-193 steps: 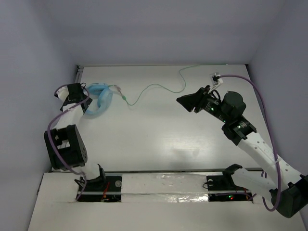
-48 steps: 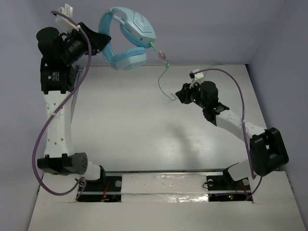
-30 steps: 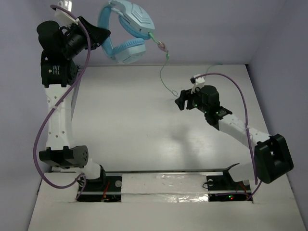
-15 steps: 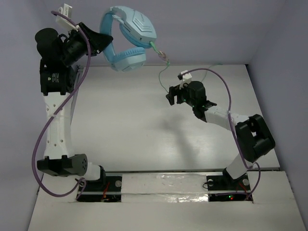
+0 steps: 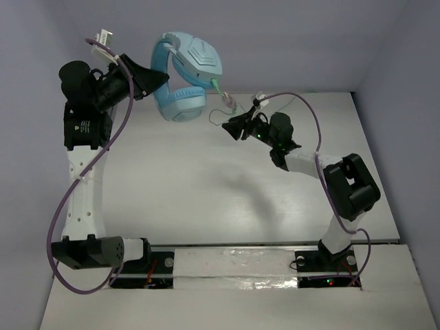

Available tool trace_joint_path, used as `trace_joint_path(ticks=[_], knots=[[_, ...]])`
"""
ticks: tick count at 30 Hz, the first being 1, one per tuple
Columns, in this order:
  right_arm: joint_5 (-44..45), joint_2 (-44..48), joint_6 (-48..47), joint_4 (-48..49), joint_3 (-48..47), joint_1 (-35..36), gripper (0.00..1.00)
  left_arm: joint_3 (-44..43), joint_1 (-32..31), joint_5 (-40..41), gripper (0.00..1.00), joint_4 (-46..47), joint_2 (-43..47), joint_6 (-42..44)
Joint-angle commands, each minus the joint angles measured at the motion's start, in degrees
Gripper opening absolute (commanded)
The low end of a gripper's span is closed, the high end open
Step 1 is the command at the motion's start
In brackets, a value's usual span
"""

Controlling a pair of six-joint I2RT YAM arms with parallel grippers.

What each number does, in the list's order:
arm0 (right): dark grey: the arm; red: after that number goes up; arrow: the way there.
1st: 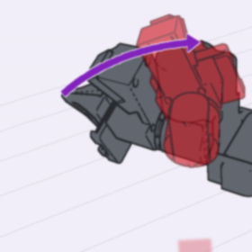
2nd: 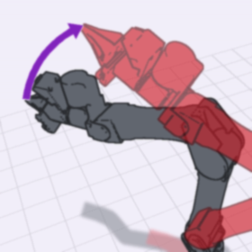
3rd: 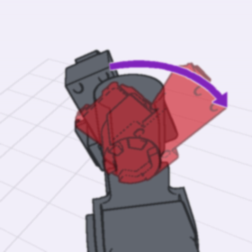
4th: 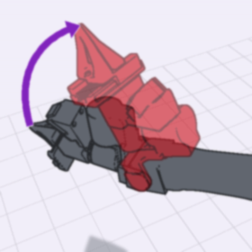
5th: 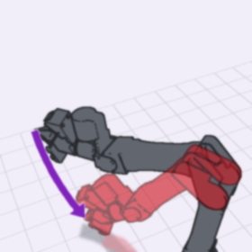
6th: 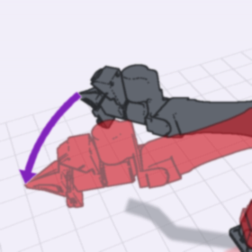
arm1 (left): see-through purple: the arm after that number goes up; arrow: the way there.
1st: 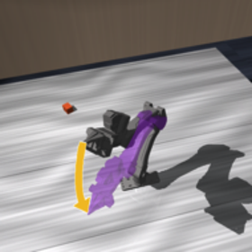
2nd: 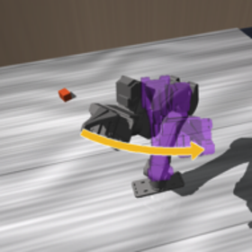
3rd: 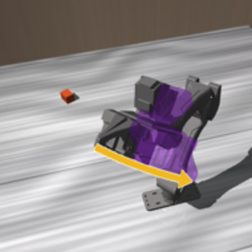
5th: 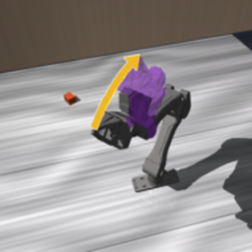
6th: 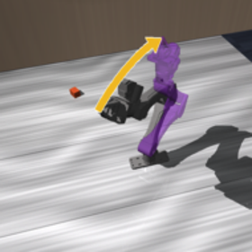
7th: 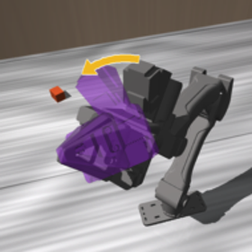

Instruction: Wrap the headphones

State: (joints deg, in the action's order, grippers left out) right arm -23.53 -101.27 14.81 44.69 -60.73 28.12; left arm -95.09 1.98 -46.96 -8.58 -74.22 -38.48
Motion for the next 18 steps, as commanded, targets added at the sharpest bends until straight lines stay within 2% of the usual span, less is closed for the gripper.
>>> trace_joint_path(ticks=[1, 3, 4, 5, 7, 9, 10, 13, 17, 18], knots=[[-4.3, -1.9, 3.7, 8.7, -1.5, 0.1, 0.49, 0.9, 0.0, -2.5, 0.0, 6.0, 2.0, -6.2], [1.1, 1.1, 1.5, 7.3, 0.5, 0.1, 0.52, 0.4, 0.0, -1.9, 0.0, 5.1, 2.5, -5.4], [3.5, 2.3, -2.3, 5.4, 0.8, 0.1, 0.56, -0.4, 0.0, -0.7, 0.0, 1.4, 2.8, -4.0], [5.8, 3.4, -4.6, -2.7, 0.4, 0.1, 0.56, -2.9, 0.0, 0.8, 0.0, -0.8, 2.9, -2.3], [10.9, 5.2, -9.5, -9.2, 0.3, 0.1, 0.58, -3.8, 0.0, 2.5, 0.0, -1.4, 3.4, -0.7], [14.7, 6.0, -10.4, -8.8, 1.8, 0.1, 0.67, -4.1, 0.0, 0.6, 0.0, 0.0, 3.4, -2.7], [15.6, 6.2, -11.4, -8.0, 3.0, 0.1, 0.76, -4.1, 0.0, 0.3, 0.0, 1.4, 3.5, -3.1], [16.2, 6.3, -11.8, -9.4, 2.5, 0.1, 0.83, -3.3, 0.0, 0.0, 0.0, 2.2, 3.9, -3.4], [16.3, 6.7, -12.4, -8.6, 1.1, 0.6, 0.83, 0.0, 0.0, -0.9, 0.0, 3.4, 5.0, -3.4], [13.4, 6.7, -12.5, -8.3, 0.8, 0.6, 0.84, 1.4, 0.0, -1.3, 0.0, 3.5, 5.2, -3.3]])
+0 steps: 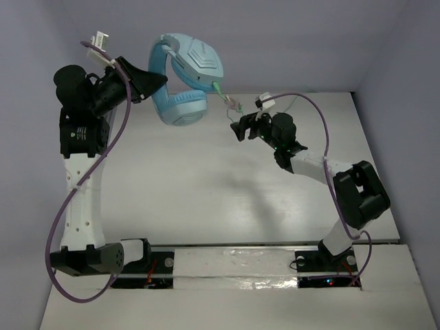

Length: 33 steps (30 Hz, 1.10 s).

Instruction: Wrap the headphones

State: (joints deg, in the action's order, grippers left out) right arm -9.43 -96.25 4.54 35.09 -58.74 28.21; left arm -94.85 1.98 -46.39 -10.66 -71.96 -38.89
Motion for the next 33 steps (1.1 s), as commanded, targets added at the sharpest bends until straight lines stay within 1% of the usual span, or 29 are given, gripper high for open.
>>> trace_joint_path(ticks=[1, 3, 5, 9, 14, 16, 17, 18, 19, 20, 22, 23, 24, 25, 26, 27, 29, 30, 31, 32, 33], knots=[[-2.3, 1.7, -2.0, 1.6, -1.6, 0.5, 0.83, 1.9, 0.0, -2.0, 0.0, 5.8, 3.4, -2.8], [-4.8, 1.5, -2.2, 1.9, -3.2, 1.1, 0.82, 4.7, 0.0, -2.6, 0.0, 6.0, 3.9, -2.6], [-7.9, 1.1, -2.7, -0.4, -5.0, 2.4, 0.76, 6.4, 0.0, -3.1, 0.0, 5.4, 4.6, -2.2], [-11.7, 0.8, -3.4, -1.0, -6.8, 3.9, 0.74, 10.1, 0.0, -3.4, 0.0, 4.3, 6.0, -1.3], [-11.3, 2.5, -3.2, 0.9, -4.9, 5.0, 0.79, 10.8, 0.0, -2.9, 0.0, 0.9, 6.8, -1.4], [-12.6, 1.2, -3.2, -1.0, -6.4, 5.0, 0.78, 10.9, 0.0, -3.9, 0.0, 1.4, 7.1, -3.1], [-13.3, -1.0, -3.7, -3.4, -8.7, 5.0, 0.78, 10.8, 0.0, -4.1, 0.0, 1.7, 7.4, -3.5], [-14.6, -2.0, -3.6, -3.5, -9.5, 5.0, 0.77, 10.1, 0.0, -4.1, 0.0, 1.8, 7.5, -3.7], [-15.5, -3.1, -2.4, -3.3, -10.0, 5.0, 0.73, 9.6, 0.0, -4.1, 0.0, 1.9, 7.4, -4.0], [-16.5, -4.5, -1.7, -3.1, -10.8, 5.0, 0.67, 9.0, 0.0, -4.1, 0.0, 1.7, 7.4, -4.1], [-18.0, -5.3, -0.1, -2.1, -10.7, 5.0, 0.43, 7.3, 0.0, -3.4, 0.0, 1.9, 7.1, -4.4], [-18.1, -5.4, 1.7, 0.0, -10.2, 5.0, 0.32, 6.9, 0.0, -3.6, 0.0, 2.7, 6.9, -5.0], [-18.9, -5.5, 2.7, 0.8, -9.0, 5.0, 0.28, 6.9, 0.0, -3.4, 0.0, 3.7, 6.8, -7.2], [-19.1, -5.5, 3.8, 2.0, -8.3, 5.0, 0.24, 7.0, 0.0, -2.9, 0.0, 6.8, 6.8, -8.6], [-19.3, -5.5, 6.3, 4.7, -7.4, 5.0, 0.23, 7.2, 0.0, -2.1, 0.0, 8.2, 6.8, -10.0], [-19.9, -5.5, 7.5, 5.6, -5.9, 5.0, 0.23, 7.4, 0.0, 0.4, 0.0, 9.2, 6.7, -12.2], [-20.4, -4.9, 10.8, 8.7, -3.8, 5.7, 0.22, 7.5, 0.0, 4.0, 0.0, 11.7, 5.8, -13.7], [-19.9, -4.7, 11.5, 9.2, -2.7, 6.2, 0.21, 9.6, 0.0, 7.2, 0.0, 13.7, 5.7, -15.1], [-18.9, -4.0, 12.8, 8.8, -1.7, 7.0, 0.18, 10.8, 0.0, 8.9, 0.0, 17.7, 5.3, -18.4], [-17.5, -3.5, 13.6, 8.3, -1.0, 8.7, 0.18, 11.6, 0.0, 11.3, 0.0, 18.5, 4.8, -19.2], [-16.4, -3.1, 14.4, 8.6, -0.2, 9.5, 0.19, 13.1, 0.0, 16.5, 0.0, 19.3, 4.5, -19.6]])
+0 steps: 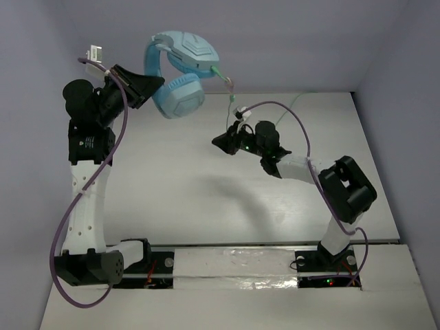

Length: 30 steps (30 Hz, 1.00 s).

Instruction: Wrap the headphones

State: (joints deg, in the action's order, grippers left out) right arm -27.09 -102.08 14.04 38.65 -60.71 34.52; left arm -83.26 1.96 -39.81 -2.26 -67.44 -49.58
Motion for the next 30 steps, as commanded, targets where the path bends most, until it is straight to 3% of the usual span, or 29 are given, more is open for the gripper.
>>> trace_joint_path(ticks=[1, 7, 9, 12, 14, 19, 23, 24, 25, 26, 28, 29, 30], knots=[[1.8, 3.4, 5.8, 5.4, 3.7, 3.9, 0.2, 2.3, 0.1, 12.7, 0.0, 12.2, -0.4, -9.0], [2.1, 8.5, 12.1, 3.9, 8.4, 7.8, 0.45, 9.0, 0.1, 23.7, 0.0, 17.5, -4.0, -11.1], [0.9, 9.8, 12.9, 1.7, 8.8, 8.5, 0.49, 11.9, -0.5, 24.9, 0.0, 19.6, -5.0, -13.0], [-1.0, 10.3, 12.7, -0.6, 8.2, 10.9, 0.4, 16.6, -2.3, 27.0, 0.0, 24.4, -4.9, -16.1], [-0.3, 10.1, 12.2, -3.5, 6.5, 13.8, 0.29, 18.4, -3.6, 29.5, 0.0, 25.5, -4.5, -16.9], [-1.9, 10.0, 11.9, -2.9, 6.6, 20.6, 0.22, 21.6, -3.6, 30.9, 0.0, 28.3, -3.2, -19.4], [8.9, 13.9, 6.5, -6.0, 7.6, 20.1, 0.28, 22.1, -3.6, 28.6, 0.0, 26.7, 0.2, -17.5], [8.6, 14.8, 5.6, -7.7, 7.2, 18.5, 0.25, 21.1, -3.6, 29.3, 0.0, 25.5, 0.9, -16.2], [7.0, 15.6, 4.9, -8.8, 6.8, 17.3, 0.11, 20.7, -3.6, 30.0, 0.0, 23.1, 2.6, -14.9], [5.3, 16.6, 5.2, -9.4, 6.7, 16.4, 0.05, 20.2, -3.6, 31.0, 0.0, 22.0, 3.4, -12.1], [0.4, 16.5, 6.3, -9.5, 6.0, 15.8, 0.06, 18.4, -3.6, 32.3, 0.0, 19.2, 4.3, -9.8], [-1.5, 15.8, 6.5, -12.6, 3.9, 15.8, 0.15, 18.1, -3.6, 32.9, 0.0, 18.9, 4.7, -8.7], [-3.8, 14.3, 7.3, -13.3, 3.3, 15.8, 0.16, 17.0, -3.6, 33.9, 0.0, 18.4, 4.7, -8.2]])
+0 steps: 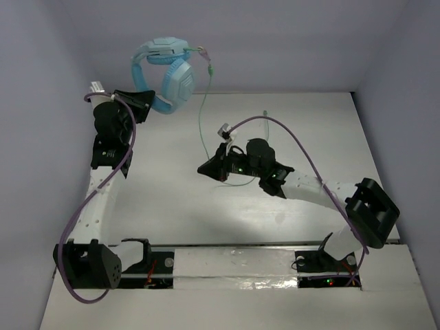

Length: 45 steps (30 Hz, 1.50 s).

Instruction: Wrap the headphones

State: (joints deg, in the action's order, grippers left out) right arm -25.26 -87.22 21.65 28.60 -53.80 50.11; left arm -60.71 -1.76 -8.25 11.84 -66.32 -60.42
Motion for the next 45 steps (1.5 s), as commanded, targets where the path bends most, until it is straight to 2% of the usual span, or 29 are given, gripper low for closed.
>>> trace_joint_path(ticks=[1, 4, 6, 8, 12, 14, 17, 20, 24, 27, 30, 32, 36, 39, 42, 45], knots=[[-7.4, -1.0, 0.5, -3.5, -3.6, 1.2, 0.16, -6.3, 0.1, 2.8, 0.0, 3.2, 3.4, 3.1], [-7.4, -2.2, 4.1, -3.4, -2.8, 3.6, 0.17, -7.2, -1.6, 7.7, 0.0, 2.3, 2.9, 4.5], [-6.9, -2.6, 5.7, -4.6, -3.0, 5.1, 0.19, -7.9, -2.9, 14.0, 0.0, 1.0, 1.8, 5.6], [-3.0, -3.1, 4.9, -11.6, -6.2, 7.3, 0.22, -7.8, -7.0, 18.7, 0.0, -0.1, 1.0, 6.8], [2.5, -3.7, 2.2, -24.1, -13.7, 10.4, 0.23, -7.1, -15.5, 33.4, 0.0, -0.9, -0.9, 11.9], [5.3, -3.2, 0.1, -30.8, -17.1, 11.0, 0.22, -6.1, -17.8, 34.4, 0.0, -1.0, -2.0, 12.3], [10.6, -1.0, -1.4, -33.0, -16.0, 11.0, 0.2, -2.8, -19.9, 36.6, 0.0, 0.6, -1.7, 13.7], [17.5, -1.5, -3.5, -44.4, -18.9, 11.0, 0.19, -2.2, -22.8, 41.2, 0.0, -0.9, -3.3, 16.8], [21.0, 0.2, -6.7, -56.6, -25.5, 11.0, 0.16, -0.5, -25.7, 43.2, 0.0, -1.2, -6.7, 21.7], [27.0, 1.0, -10.4, -65.3, -30.6, 11.0, 0.18, 4.1, -27.9, 40.5, 0.0, 2.5, -8.6, 23.5], [34.5, -1.3, -12.8, -72.4, -40.5, 11.0, 0.18, 7.0, -30.6, 39.3, 0.0, 6.7, -9.5, 26.7], [36.2, -2.8, -14.5, -76.5, -44.1, 11.0, 0.18, 9.0, -31.3, 36.0, 0.0, 9.2, -9.4, 28.0], [39.4, -4.0, -17.6, -81.4, -50.3, 11.0, 0.18, 12.8, -31.3, 32.9, 0.0, 11.5, -7.7, 29.8], [39.9, -4.3, -23.7, -83.0, -50.5, 11.0, 0.18, 15.4, -31.3, 30.6, 0.0, 12.5, -5.5, 31.7], [48.2, -5.6, -24.3, -84.5, -51.8, 11.0, 0.17, 16.8, -31.3, 29.4, 0.0, 12.5, -3.6, 33.3], [51.3, -6.5, -24.3, -82.8, -53.1, 11.0, 0.13, 17.5, -31.3, 28.4, 0.0, 10.8, -2.1, 34.0]])
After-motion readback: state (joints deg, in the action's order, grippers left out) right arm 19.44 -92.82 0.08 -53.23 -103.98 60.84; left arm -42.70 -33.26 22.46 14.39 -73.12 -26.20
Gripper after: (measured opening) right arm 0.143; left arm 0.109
